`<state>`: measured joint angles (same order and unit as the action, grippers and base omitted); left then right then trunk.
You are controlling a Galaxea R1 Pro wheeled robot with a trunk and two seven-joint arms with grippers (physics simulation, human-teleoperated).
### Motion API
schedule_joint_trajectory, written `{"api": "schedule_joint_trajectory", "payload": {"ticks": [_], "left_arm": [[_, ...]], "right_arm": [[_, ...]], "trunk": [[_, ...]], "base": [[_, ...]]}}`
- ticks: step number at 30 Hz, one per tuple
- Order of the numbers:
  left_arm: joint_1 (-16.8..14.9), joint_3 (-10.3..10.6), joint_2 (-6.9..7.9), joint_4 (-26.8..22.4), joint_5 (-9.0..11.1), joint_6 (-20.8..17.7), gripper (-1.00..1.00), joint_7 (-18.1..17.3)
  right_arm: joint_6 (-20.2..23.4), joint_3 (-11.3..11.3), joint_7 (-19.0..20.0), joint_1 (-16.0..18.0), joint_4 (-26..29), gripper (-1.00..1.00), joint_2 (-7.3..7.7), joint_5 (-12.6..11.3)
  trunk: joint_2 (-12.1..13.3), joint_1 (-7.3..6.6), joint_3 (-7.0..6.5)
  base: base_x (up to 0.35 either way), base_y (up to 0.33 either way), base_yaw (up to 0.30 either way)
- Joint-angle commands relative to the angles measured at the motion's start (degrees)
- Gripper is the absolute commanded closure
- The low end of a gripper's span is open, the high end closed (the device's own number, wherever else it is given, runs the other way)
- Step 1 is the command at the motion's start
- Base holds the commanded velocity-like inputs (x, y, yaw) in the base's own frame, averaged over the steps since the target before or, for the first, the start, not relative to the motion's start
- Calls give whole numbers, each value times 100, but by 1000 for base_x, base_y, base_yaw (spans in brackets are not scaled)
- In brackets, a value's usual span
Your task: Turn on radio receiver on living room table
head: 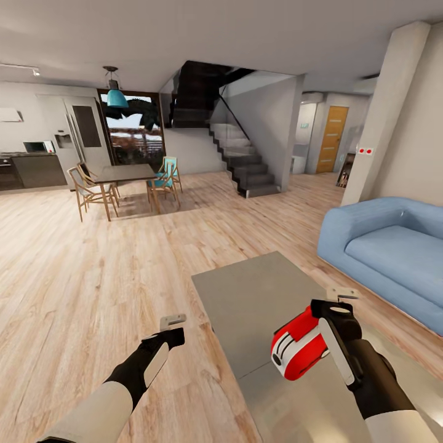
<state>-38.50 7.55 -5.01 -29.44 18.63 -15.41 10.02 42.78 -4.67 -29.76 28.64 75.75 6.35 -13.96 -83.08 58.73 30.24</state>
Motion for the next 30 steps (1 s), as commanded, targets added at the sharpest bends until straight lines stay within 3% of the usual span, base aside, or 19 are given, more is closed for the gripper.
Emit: {"api": "schedule_joint_trajectory", "payload": {"ticks": [1, 8, 12, 14, 30], "left_arm": [[0, 0, 0, 0, 0, 1, 100, 0], [0, -5, -15, 0, 35, -14, 100, -41], [0, -30, 7, -4, 459, -24, 100, -280], [0, -27, -6, -7, 516, -24, 100, -298], [0, -23, -35, -9, 571, -41, 100, -292]], "right_arm": [[2, -3, -1, 1, 1, 100, -4, 25], [2, 1, -3, 1, 1, 100, -19, 25], [2, 2, -6, 1, 6, 100, -19, 25], [2, 2, -5, 1, 7, 100, -19, 25], [2, 2, -11, 1, 8, 100, -20, 25]], "trunk": [[0, 0, 0], [0, 0, 0], [0, 0, 0], [0, 0, 0], [0, 0, 0]], "base": [[0, 0, 0], [0, 0, 0], [0, 0, 0], [0, 0, 0], [0, 0, 0]]}}
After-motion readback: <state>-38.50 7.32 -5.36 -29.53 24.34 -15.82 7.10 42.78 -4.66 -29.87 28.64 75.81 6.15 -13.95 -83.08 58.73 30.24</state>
